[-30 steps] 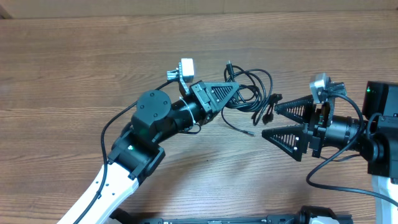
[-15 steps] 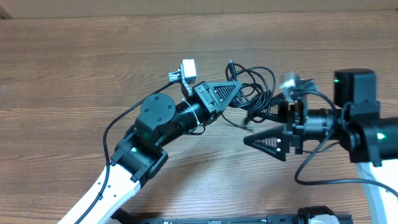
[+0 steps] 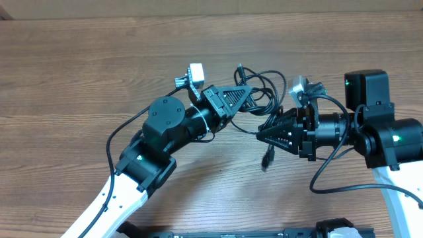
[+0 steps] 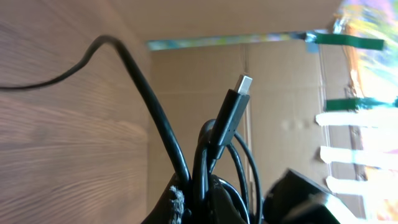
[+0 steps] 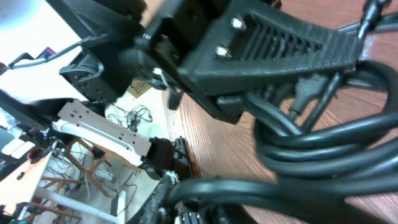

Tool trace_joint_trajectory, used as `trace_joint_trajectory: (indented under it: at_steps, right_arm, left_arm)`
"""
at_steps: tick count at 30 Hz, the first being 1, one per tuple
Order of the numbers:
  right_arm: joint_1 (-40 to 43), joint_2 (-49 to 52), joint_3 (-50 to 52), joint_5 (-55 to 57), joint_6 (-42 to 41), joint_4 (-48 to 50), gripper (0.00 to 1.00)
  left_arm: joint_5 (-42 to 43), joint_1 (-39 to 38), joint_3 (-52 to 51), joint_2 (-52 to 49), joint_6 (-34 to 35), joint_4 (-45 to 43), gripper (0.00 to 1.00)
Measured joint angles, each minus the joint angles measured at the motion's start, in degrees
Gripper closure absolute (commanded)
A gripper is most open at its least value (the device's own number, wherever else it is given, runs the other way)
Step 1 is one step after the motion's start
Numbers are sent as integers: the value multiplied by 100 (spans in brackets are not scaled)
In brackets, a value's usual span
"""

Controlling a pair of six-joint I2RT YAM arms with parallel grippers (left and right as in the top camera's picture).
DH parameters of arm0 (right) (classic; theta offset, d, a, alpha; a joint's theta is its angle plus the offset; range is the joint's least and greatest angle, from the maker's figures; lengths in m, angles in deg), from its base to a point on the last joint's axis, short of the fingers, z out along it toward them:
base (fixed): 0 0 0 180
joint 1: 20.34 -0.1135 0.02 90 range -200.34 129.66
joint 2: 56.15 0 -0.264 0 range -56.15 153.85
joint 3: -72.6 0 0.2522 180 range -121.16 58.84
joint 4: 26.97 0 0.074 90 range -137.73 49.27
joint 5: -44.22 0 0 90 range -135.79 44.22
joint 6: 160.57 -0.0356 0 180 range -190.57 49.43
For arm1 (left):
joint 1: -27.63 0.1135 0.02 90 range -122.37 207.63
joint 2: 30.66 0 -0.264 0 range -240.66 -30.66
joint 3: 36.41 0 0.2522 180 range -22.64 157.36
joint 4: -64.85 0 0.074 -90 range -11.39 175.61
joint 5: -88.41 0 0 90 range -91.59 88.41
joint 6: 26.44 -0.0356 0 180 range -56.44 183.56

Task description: Untangle cables

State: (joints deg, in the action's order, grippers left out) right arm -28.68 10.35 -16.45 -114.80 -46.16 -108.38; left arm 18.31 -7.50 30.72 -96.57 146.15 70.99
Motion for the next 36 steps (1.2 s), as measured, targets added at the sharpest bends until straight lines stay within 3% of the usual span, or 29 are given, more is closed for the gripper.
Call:
trace_joint_trajectory:
  at_steps: [12, 15, 25, 30, 36]
  right_arm:
    - [0, 33, 0, -1147, 544, 1189, 89]
    - [0, 37, 0, -1360, 551, 1440, 89]
    - [-35, 37, 0, -1705, 555, 1779, 89]
    - [-39, 37, 0, -1432, 151, 1928, 90]
    - [-50, 35, 0, -638, -730, 2308, 91]
  left_arm:
    - [50, 181, 24, 17, -374, 706, 96]
    - [157, 181, 37, 28, -848, 826, 96]
    - [1491, 201, 39, 26, -3558, 723, 96]
    - [1888, 229, 39, 26, -4264, 763, 96]
    - [1961, 267, 39, 20, -4634, 855, 96]
